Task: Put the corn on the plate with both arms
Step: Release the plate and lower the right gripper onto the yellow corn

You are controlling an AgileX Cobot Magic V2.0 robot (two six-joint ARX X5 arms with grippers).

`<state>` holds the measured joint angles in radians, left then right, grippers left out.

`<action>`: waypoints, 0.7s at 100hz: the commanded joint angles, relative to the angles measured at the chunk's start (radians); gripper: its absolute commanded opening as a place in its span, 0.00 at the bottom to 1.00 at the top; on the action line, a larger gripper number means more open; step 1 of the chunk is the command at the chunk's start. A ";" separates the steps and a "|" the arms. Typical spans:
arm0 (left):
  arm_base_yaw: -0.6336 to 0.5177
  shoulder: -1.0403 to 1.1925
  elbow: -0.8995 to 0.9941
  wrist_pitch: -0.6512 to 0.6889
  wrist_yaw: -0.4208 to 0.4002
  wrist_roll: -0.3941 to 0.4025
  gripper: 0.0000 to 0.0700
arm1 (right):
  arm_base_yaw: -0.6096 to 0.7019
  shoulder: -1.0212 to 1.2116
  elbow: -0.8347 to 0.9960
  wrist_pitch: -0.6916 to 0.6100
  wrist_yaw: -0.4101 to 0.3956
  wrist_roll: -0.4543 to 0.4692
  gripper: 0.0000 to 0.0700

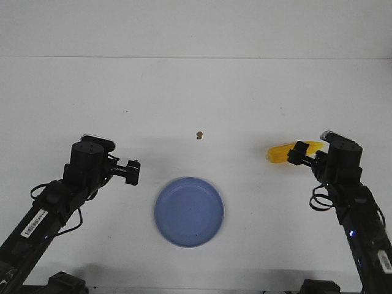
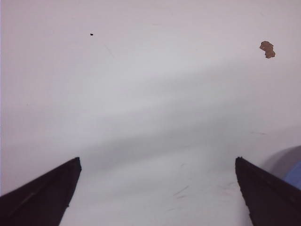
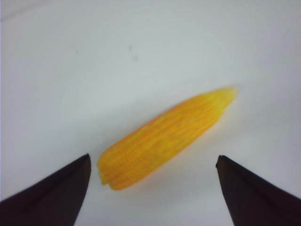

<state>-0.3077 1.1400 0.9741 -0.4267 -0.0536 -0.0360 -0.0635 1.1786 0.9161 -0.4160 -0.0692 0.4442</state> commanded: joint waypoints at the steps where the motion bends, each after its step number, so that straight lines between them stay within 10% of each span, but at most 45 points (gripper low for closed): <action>1: -0.001 0.008 0.014 0.005 0.001 0.000 1.00 | -0.013 0.068 0.015 0.024 -0.031 0.117 0.82; 70: -0.001 0.008 0.014 0.009 0.001 -0.002 1.00 | -0.047 0.343 0.015 0.205 -0.119 0.269 0.89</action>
<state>-0.3077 1.1400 0.9741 -0.4229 -0.0536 -0.0391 -0.1089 1.4982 0.9157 -0.2379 -0.1753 0.6910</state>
